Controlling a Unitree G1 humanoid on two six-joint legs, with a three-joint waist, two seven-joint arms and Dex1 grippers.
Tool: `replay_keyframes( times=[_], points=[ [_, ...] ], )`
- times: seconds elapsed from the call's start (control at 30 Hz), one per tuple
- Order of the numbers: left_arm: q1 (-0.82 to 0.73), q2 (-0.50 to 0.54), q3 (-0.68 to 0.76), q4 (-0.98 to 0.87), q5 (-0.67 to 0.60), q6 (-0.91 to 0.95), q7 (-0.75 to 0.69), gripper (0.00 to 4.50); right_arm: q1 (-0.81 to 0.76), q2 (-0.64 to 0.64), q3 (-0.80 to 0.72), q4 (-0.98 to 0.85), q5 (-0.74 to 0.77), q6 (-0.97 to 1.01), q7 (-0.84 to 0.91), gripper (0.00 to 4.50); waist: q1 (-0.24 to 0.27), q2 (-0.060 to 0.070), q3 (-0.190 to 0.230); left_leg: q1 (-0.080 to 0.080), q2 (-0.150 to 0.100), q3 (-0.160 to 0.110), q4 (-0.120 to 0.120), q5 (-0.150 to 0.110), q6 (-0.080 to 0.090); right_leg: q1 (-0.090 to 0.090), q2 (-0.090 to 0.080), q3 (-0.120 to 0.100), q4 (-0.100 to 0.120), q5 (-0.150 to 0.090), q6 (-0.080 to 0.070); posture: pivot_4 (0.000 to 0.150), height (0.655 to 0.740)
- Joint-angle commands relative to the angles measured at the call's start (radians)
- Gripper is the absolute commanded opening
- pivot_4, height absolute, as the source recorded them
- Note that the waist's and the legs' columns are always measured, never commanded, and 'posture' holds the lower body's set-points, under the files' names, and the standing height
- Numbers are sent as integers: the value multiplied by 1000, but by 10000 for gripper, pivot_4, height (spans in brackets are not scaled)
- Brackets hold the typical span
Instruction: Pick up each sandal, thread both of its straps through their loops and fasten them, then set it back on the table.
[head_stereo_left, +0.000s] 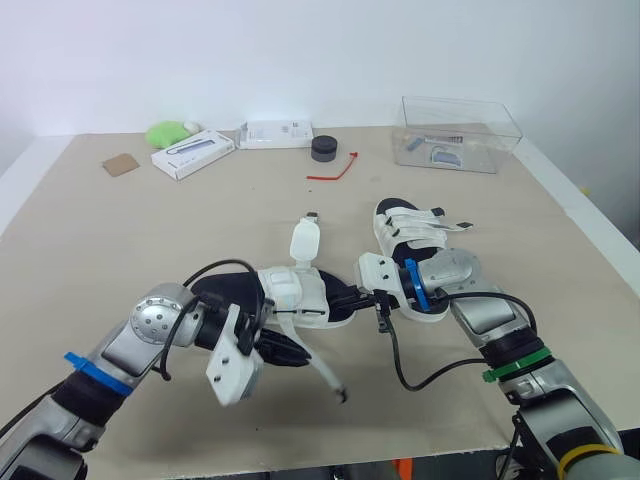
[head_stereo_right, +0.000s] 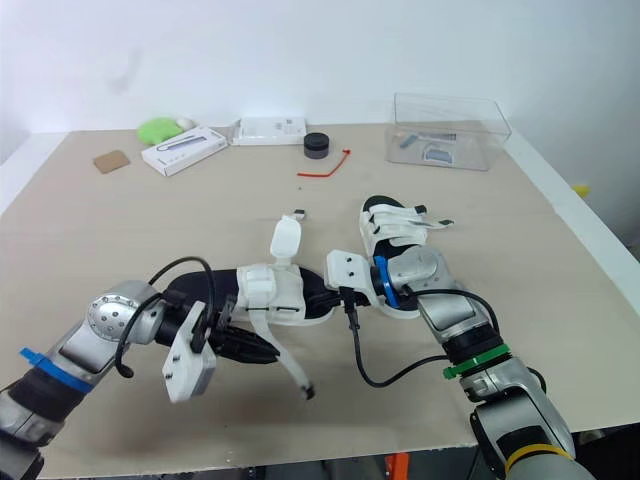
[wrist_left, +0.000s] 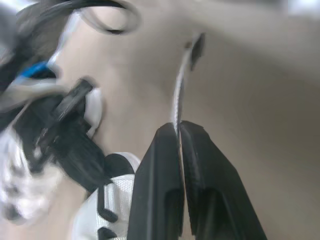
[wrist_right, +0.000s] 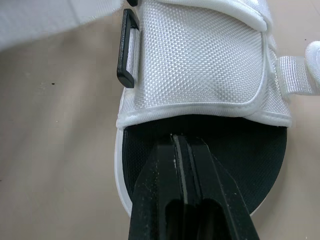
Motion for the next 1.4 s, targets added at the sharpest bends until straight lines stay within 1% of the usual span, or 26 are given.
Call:
replay_keyframes(
  times=[0.03, 0.1, 0.2, 0.23, 0.33, 0.4, 0.6, 0.73, 0.8, 1.03, 1.17, 1.27, 1.3, 1.33, 1.37, 1.4],
  points=[
    [0, 57, 91, -126, -287, 400, 41, 1189, 14, -31, 8, 13, -32, 12, 12, 0, 1, 0, 0, 0, 0, -1, 0, 0, 0, 0, 0, -1, 0, 0, 0, 1500, 7400],
    [-20, 62, 135, -125, -443, 609, 75, 1189, 13, -32, 10, 18, -34, 8, 13, 0, 3, 0, 0, 0, 0, -1, 0, 0, 0, 0, 0, -2, 0, 0, 0, 1500, 7400],
    [-70, 26, 203, -44, -615, 855, 129, 1189, 7, -28, 13, 23, -36, 7, 11, 0, 3, 0, 0, 0, -1, -2, 0, 0, 0, 1, 0, -2, 0, 0, 0, 1500, 7400],
    [-89, 10, 227, -15, -652, 917, 147, 1189, 4, -27, 13, 25, -36, 6, 11, 0, 3, 0, 0, 0, -1, -2, 1, 0, 0, 1, 0, -2, 0, 0, 0, 1500, 7400],
    [-126, -35, 278, 56, -699, 1032, 186, 1189, -4, -25, 13, 31, -37, 4, 12, 0, 3, 0, 0, 0, -2, -2, 1, 0, 0, 1, 1, -2, 0, 0, 0, 1500, 7400],
    [-136, -65, 296, 95, -672, 1049, 197, 1189, -8, -26, 13, 35, -39, 1, 13, 0, 3, 0, 0, 0, -3, -2, 1, 0, 0, 1, 1, -2, 0, 0, -1, 1500, 7400],
    [-157, -151, 376, 229, -652, 1113, 247, 1189, 6, -41, 8, 19, -38, 0, 15, 0, 4, 0, 0, 0, -3, -2, 1, 0, -1, 1, 1, -2, 0, 0, -2, 1500, 7400],
    [-162, -183, 412, 244, -646, 1144, 268, 1189, 12, -44, 9, 6, -36, 7, 13, 0, 4, 0, 0, 0, -3, -2, 1, 1, -1, 1, 1, -2, 0, 0, -1, 1500, 7400],
    [-162, -191, 421, 256, -628, 1148, 266, 1189, 12, -47, 9, 4, -36, 9, 14, 0, 4, 0, 0, 0, -3, -2, 1, 1, -1, 1, 1, -2, 0, 0, -1, 1500, 7400],
    [-104, -214, 384, 252, -520, 1102, 205, 1189, 9, -53, 6, 4, -37, 8, 13, 0, 4, 0, 0, 0, -4, -2, 1, 1, -1, 1, 0, -1, 0, 0, -1, 1500, 7400],
    [-92, -230, 388, 278, -453, 1074, 219, 1189, 14, -58, 4, 0, -35, 9, 13, 0, 4, 0, 0, 0, -4, -2, 1, 1, -1, 1, 0, -2, 0, 0, -1, 1500, 7400],
    [-97, -245, 411, 298, -432, 1061, 233, 1189, 20, -60, 6, -6, -34, 10, 11, 0, 4, -1, 0, 0, -4, -2, 1, 1, -1, 1, -1, -2, 0, 1, -1, 1500, 7400],
    [-101, -247, 418, 306, -421, 1050, 234, 6226, 21, -60, 6, -7, -33, 11, 10, 0, 4, -1, 0, 0, -4, -2, 1, 1, -1, 1, -1, -1, 0, 1, 0, 1500, 7400],
    [-105, -248, 425, 314, -410, 1038, 236, 9520, 21, -60, 7, -9, -33, 13, 9, 0, 4, -1, 0, 0, -4, -2, 1, 1, -2, 1, -1, -1, 0, 1, 0, 1500, 7400],
    [-111, -247, 431, 325, -398, 1026, 239, 10973, 21, -59, 8, -8, -32, 12, 9, 0, 4, -1, 0, 0, -4, -2, 1, 1, -2, 1, -1, -1, 0, 1, 0, 1500, 7400],
    [-116, -246, 434, 332, -385, 1009, 237, 14678, 21, -58, 9, -7, -33, 12, 9, 0, 4, -1, 0, 0, -4, -2, 1, 1, -2, 1, -1, -1, 0, 1, 0, 1500, 7400]
  ],
)
